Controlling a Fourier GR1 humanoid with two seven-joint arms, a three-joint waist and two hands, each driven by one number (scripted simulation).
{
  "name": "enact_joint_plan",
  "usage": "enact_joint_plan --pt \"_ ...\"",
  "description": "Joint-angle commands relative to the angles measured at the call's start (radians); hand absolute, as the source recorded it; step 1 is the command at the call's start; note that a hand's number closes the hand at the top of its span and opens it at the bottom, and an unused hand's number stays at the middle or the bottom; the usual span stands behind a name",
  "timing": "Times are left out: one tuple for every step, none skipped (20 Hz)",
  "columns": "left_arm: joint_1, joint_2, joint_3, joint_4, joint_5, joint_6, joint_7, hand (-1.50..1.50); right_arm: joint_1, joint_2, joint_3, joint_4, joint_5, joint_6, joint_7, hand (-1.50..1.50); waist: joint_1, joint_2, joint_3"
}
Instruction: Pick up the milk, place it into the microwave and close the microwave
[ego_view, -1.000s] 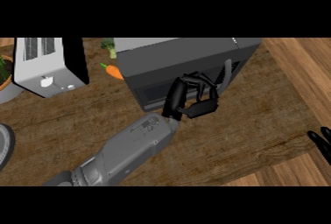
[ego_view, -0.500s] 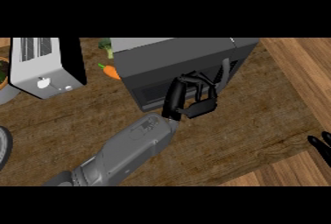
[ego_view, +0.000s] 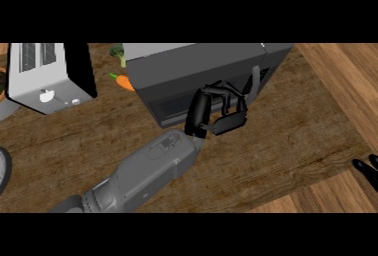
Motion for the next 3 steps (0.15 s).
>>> enact_joint_plan --pt "-0.049 0.001 0.056 0.112 0.029 -0.004 0.006 1.5 0.004 -0.013 -0.008 -0.009 -0.007 0.003 0.007 -1.5 -0.01 0.017 -0.001" --pt "-0.045 0.001 0.059 0.113 0.034 -0.003 -0.001 1.5 0.002 -0.01 -0.006 -0.007 -0.014 0.003 0.007 -1.5 -0.005 0.02 -0.001" --pt "-0.063 0.001 0.056 0.108 0.034 0.001 -0.002 1.5 0.001 -0.017 -0.015 -0.008 -0.018 -0.001 0.01 -1.5 -0.014 0.018 -0.001"
